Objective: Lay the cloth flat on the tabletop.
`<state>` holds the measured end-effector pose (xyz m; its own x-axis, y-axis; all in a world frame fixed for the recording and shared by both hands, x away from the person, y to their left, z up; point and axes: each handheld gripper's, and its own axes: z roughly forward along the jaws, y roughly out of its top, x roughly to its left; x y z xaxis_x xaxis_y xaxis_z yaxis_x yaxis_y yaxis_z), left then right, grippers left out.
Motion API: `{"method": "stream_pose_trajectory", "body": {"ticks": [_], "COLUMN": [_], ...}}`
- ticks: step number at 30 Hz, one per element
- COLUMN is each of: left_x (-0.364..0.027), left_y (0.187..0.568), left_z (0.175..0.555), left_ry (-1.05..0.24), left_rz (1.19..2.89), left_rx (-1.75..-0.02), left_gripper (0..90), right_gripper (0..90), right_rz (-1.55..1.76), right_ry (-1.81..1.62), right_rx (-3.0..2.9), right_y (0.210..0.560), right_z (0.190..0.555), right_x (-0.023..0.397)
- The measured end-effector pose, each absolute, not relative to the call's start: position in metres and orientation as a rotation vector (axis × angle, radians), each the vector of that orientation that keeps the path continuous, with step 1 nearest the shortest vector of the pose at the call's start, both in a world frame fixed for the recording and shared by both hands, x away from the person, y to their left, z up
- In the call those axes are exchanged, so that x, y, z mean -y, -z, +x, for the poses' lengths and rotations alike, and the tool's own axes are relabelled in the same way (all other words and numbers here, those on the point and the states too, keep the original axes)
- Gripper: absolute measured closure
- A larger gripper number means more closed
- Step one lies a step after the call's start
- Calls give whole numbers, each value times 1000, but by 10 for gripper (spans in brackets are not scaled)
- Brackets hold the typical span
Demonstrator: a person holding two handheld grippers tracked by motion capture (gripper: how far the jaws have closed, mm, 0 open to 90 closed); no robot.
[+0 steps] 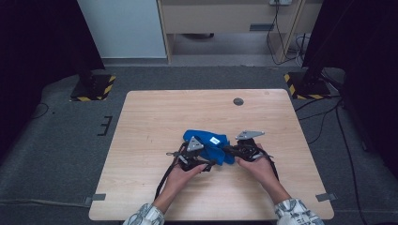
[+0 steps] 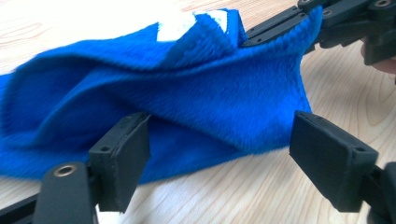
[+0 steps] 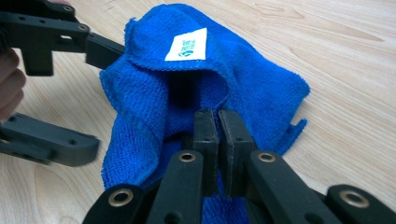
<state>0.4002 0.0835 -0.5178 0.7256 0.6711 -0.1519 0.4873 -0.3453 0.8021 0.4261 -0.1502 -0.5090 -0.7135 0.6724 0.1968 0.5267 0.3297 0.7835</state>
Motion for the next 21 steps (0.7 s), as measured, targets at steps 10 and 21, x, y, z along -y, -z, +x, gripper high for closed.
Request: {"method": "stream_pose_trajectory", "body": {"ticks": [10,21], "left_x": [-72,-80], "left_y": [524,534], "left_z": [410,416], "left_ry": [-274,-245], "left_rz": [2060,2114], "left_rx": [-860,-856], "left_gripper": [629,883], "right_gripper": [867,872], "right_rz": [1094,1133], "right_ry": [-1344,-1228], "right_rx": [-2409,-2362], "right_y": [505,510], "right_z": [422,428], "right_x": [148,162]}}
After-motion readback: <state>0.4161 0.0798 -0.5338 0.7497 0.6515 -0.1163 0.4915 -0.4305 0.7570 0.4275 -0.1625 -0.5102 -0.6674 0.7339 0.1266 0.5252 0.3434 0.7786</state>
